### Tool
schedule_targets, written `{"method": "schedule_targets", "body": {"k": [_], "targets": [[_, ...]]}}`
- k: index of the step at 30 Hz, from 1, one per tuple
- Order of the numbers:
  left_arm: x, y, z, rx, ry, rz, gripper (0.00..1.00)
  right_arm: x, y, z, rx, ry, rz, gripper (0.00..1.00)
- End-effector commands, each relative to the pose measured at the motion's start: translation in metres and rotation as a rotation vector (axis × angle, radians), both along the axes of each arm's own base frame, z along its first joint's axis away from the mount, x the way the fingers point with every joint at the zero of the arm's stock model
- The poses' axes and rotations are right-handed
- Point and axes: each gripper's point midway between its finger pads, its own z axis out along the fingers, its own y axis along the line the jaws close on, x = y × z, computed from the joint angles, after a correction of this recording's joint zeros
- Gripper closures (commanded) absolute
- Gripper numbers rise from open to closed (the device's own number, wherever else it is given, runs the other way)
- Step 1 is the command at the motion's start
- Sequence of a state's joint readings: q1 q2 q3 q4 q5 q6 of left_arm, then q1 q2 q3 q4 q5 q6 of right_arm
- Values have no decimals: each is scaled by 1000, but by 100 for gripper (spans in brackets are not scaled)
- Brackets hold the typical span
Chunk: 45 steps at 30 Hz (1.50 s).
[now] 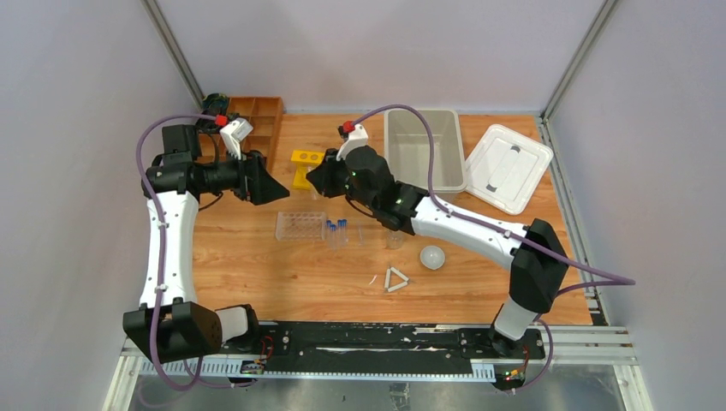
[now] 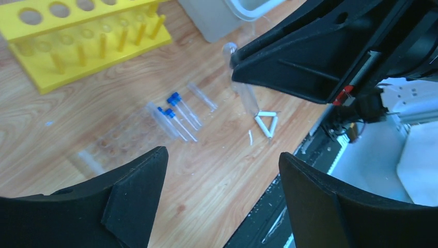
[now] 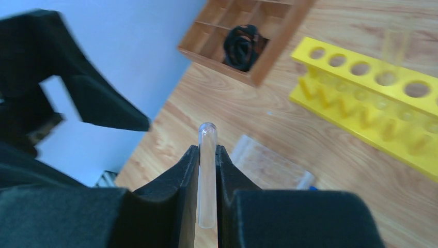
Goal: Organize the chemistry lab equipment
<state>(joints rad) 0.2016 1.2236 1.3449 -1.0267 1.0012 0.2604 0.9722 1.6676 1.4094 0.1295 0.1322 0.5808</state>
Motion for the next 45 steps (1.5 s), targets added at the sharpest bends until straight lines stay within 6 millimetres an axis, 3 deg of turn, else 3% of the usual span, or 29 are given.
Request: {"method": "schedule_targets", "body": {"k": [1,5,12,27,33,36,39,45], "targets": [[-15,-16,9,-116,-19,-98,18,-20,27,54,210,-63,44,100],[-19,-19,7,-136,-13,-114,25,-29,43,64,280,-39,69,100],[-18,-20,3,-151,6,-120,36,-40,64,63,359,40,143,100],[-17,-21,1,-166,27,-126,55,-42,67,75,419,30,161,100],[-16,-21,1,-162,23,-127,74,-42,65,81,432,-15,160,100],[-14,-21,0,-157,26,-124,80,-41,62,84,423,-39,150,89],[-13,-20,-1,-156,27,-125,83,-37,60,79,356,-31,144,69],[-13,-18,-2,-97,-30,-129,80,-31,51,62,131,77,187,52]]}}
